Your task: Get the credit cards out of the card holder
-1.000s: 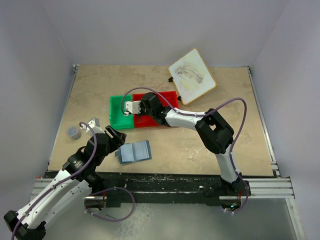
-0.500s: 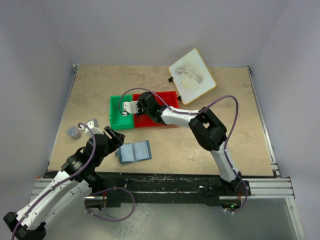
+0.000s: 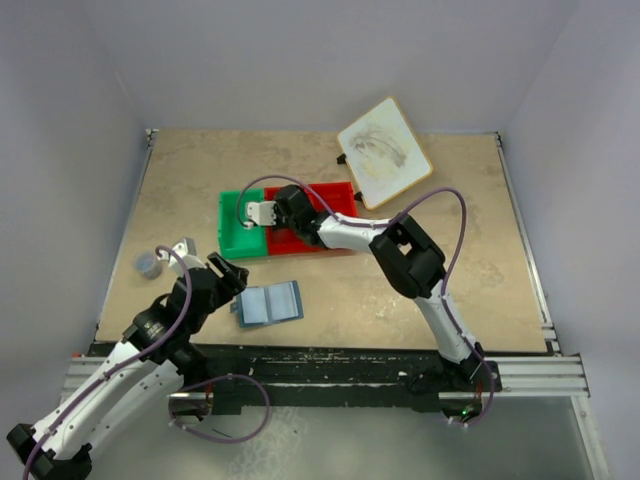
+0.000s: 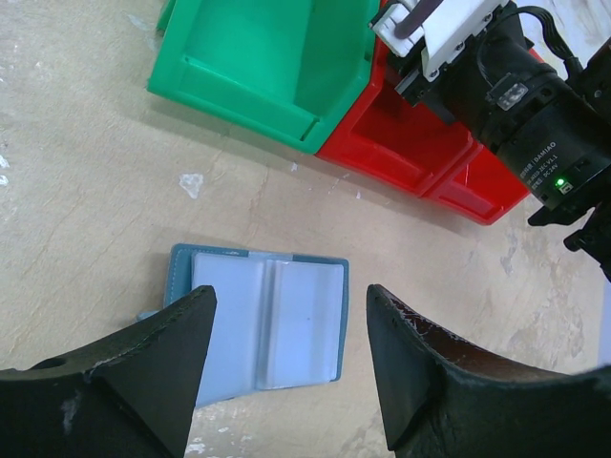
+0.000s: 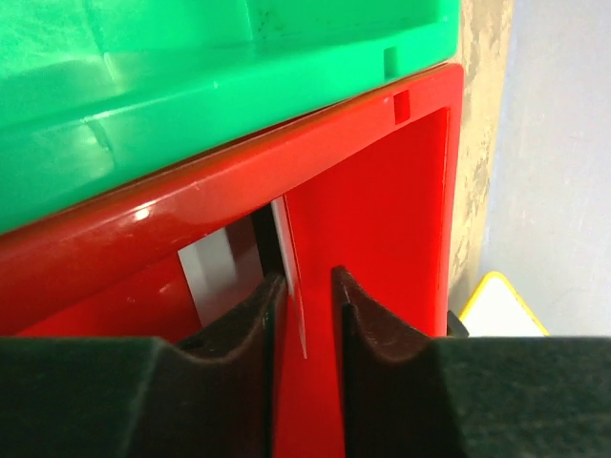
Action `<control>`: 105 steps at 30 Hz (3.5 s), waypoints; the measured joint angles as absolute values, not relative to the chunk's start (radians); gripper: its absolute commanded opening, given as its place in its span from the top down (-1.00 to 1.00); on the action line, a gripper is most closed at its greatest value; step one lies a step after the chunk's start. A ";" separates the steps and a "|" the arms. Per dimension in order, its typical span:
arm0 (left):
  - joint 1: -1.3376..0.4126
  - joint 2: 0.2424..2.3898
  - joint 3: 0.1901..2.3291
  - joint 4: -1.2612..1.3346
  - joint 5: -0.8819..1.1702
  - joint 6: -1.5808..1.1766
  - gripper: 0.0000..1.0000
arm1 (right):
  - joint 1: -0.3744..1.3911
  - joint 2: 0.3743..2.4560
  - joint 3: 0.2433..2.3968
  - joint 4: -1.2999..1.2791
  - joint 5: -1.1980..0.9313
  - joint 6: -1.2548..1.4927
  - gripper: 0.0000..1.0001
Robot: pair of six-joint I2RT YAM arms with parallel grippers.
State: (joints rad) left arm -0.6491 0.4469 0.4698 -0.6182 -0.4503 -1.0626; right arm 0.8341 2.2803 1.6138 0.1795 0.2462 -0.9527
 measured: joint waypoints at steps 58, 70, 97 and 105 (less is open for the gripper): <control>-0.649 0.748 0.422 -0.519 -0.361 -1.066 -0.12 | 0.922 1.659 0.731 0.586 -0.202 0.918 -0.13; -0.649 0.741 0.321 -0.513 -0.374 -1.131 -0.01 | 0.968 1.718 0.793 0.520 -0.147 1.020 -0.10; -0.646 0.783 0.252 -0.352 -0.340 -1.115 0.66 | 0.957 1.776 0.832 0.422 -0.169 1.015 -0.02; -0.643 0.785 0.252 -0.351 -0.337 -1.114 0.67 | 0.954 1.778 0.848 0.419 -0.179 1.013 -0.02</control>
